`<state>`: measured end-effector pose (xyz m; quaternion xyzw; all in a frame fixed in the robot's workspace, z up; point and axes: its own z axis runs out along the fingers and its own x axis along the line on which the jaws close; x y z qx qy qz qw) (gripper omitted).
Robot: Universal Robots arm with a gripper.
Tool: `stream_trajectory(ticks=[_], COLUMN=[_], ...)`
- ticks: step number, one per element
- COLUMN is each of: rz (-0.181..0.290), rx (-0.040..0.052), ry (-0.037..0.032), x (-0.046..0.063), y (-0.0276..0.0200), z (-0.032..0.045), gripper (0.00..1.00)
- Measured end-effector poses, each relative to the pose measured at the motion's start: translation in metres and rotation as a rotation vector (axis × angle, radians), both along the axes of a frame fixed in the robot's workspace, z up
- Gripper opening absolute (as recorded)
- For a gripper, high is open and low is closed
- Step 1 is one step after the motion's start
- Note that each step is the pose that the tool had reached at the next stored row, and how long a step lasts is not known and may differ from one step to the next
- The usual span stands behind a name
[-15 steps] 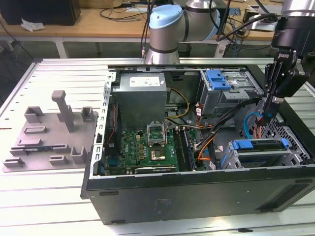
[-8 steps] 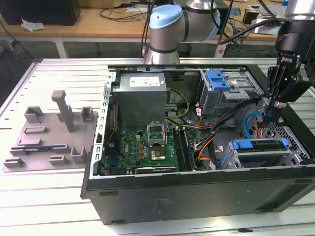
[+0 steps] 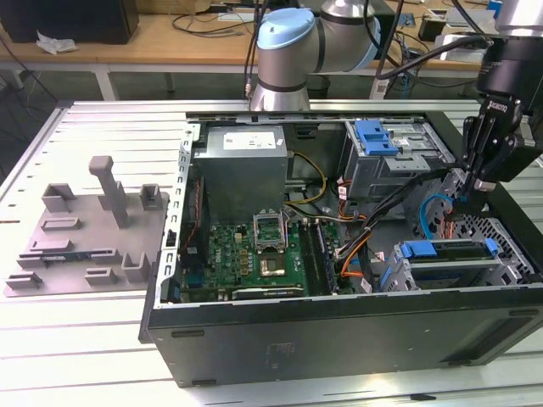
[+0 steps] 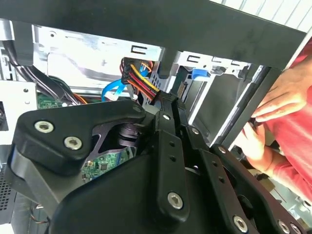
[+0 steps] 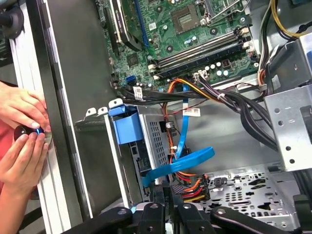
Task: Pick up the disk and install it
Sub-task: 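Insert the first disk wire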
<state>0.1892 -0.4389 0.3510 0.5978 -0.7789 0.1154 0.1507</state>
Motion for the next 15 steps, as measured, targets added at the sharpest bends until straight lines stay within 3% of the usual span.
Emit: stream_trajectory(ticks=[7,10,12,14,15], rz=[0.000,0.003,0.004,0.005,0.005], rx=[0.0323,0.0664,0.0808,0.1036,0.1091], ry=[-0.0072,-0.0144,-0.0174,-0.0213,-0.0218], x=[-0.002,-0.003,-0.003,-0.004,-0.004], y=[-0.0105,-0.0161,-0.0179,-0.0208,-0.0216], z=[0.0024,0.0037,0.0040,0.0046,0.0048], gripper=[0.17,0.17,0.17,0.17,0.17])
